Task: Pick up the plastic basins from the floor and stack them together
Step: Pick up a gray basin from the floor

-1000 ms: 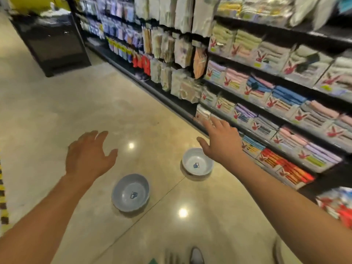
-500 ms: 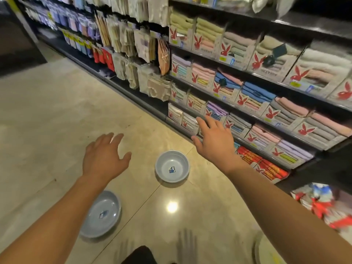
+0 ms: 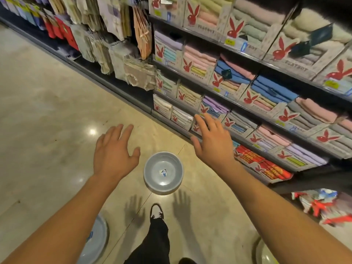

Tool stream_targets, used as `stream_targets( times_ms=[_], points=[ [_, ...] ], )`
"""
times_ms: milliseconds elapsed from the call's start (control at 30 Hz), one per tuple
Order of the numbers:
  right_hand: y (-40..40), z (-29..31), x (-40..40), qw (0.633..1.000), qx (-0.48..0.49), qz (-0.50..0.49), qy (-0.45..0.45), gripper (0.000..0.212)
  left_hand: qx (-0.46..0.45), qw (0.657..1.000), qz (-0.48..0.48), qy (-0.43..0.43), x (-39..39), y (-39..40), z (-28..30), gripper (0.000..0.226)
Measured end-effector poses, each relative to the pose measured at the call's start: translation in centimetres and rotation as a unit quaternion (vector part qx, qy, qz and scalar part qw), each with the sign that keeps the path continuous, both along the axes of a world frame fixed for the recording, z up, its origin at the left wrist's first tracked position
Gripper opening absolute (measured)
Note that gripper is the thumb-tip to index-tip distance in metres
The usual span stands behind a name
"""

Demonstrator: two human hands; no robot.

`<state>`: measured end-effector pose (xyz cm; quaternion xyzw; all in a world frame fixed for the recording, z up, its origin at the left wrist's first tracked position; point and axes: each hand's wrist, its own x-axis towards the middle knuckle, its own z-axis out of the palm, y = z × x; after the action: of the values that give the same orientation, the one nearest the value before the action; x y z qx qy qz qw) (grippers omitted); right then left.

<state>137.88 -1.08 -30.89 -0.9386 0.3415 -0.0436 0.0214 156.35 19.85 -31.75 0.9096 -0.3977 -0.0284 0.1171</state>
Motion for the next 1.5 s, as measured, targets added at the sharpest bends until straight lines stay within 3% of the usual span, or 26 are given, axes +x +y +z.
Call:
stream_targets(
  times_ms=[300,567,733,967,1100,1233,1500],
  points=[
    [-7.6,-15.4,8.6,0.998,0.037,-0.001,0.049,0.068,0.046,0.998,-0.019,0.04,8.1,-9.0,-15.6,0.072],
    [-12.8,-39.8,9.6,0.989,0.092,-0.04,0.106,0.07,0.081,0.995,-0.003,0.066,12.1,-12.5,-38.0,0.073],
    [-13.8,-54.9,7.1,0.977,0.133,-0.035,0.161,0.071,0.121,0.98,0.082,0.133,12.1,-11.6,-53.7,0.075],
    [-15.2,-70.1,6.3,0.964,0.196,-0.032,0.178,0.082,0.179,0.968,0.081,0.157,9.3,-10.0,-69.8,0.081],
    [-14.8,-75.1,7.0,0.952,0.259,-0.062,0.15,0.093,0.19,0.953,0.127,0.199,7.4,-9.0,-74.5,0.084],
    [-13.9,-77.9,8.0,0.943,0.298,-0.098,0.115,0.089,0.153,0.942,0.14,0.265,6.2,-8.4,-76.7,0.092],
    [-14.0,-74.3,8.7,0.943,0.296,-0.137,0.068,0.088,0.078,0.952,0.147,0.257,7.2,-8.8,-73.6,0.091]
  ],
)
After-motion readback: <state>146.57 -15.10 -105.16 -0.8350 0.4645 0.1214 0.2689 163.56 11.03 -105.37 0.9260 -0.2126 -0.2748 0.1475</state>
